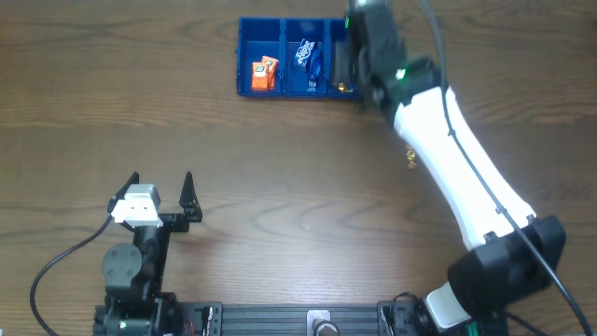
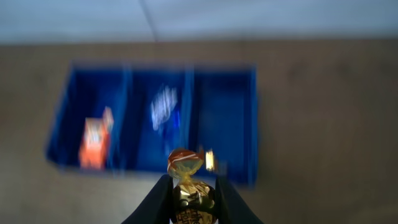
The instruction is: Sort Candies Into Trays
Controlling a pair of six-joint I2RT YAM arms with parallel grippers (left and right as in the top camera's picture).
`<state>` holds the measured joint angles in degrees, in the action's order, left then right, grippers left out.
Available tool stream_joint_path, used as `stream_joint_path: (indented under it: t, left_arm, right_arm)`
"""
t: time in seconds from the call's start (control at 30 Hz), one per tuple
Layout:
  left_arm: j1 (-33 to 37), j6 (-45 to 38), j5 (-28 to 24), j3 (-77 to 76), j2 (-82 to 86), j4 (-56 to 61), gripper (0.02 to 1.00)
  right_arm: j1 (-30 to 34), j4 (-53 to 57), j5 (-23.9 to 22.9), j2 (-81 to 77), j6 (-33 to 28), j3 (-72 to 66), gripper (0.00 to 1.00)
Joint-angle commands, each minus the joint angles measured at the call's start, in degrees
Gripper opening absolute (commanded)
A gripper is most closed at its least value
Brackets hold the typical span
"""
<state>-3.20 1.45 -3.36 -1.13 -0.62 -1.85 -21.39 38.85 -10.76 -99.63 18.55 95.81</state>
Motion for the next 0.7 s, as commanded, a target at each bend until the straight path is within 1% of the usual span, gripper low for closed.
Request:
stream_joint_path:
  t: [0.03,0.13,0.23,0.4,0.5,0.57,0.6,0.67,0.7]
  left_arm:
    - [0.2,-0.2,-0.57,0.81,0.37,-2.45,0.996]
    - [0.2,-0.2,-0.57,0.81,0.37,-2.45,0.998]
    - [0.2,-0.2,-0.57,0.81,0.37,-2.45,0.998]
    - [0.2,-0.2,-0.57,0.81,0.37,-2.45,0.998]
    - [0.2,-0.2,-0.57,0.81,0.37,-2.45,0.996]
    - [0.2,-0.2,-0.57,0.81,0.37,-2.45,0.998]
    - [0.2,-0.2,-0.57,0.81,0.37,-2.45,0.996]
    - [0.2,-0.2,-0.57,0.81,0.37,-2.45,0.998]
    - [0.2,-0.2,-0.57,0.81,0.37,-2.45,0.998]
  right_arm:
    - [3.23,-0.31,-1.62,-12.55,-2.34,10.01,0.185]
    - [3.69,-2.82,-1.07,-16.7,-2.27,10.78,0.189]
    - [3.74,-4.2,-0.92,-20.5,-0.74,10.78,0.189]
    - [3.74,-4.5,-0.55,-22.64,-0.76,10.75,0.194]
    - [3.74,-4.5,-0.33,-22.97,-0.81,10.69,0.27]
    - [3.78,-4.5,-0.33,-22.97,-0.83,10.69,0.375]
    - [3.8,-4.5,-0.33,-22.97,-0.83,10.69,0.47]
    - [3.8,-4.48,-0.33,-22.97,-0.83,10.69,0.514]
    - [3.85,-4.31,-0.33,-22.97,-0.83,10.69,0.553]
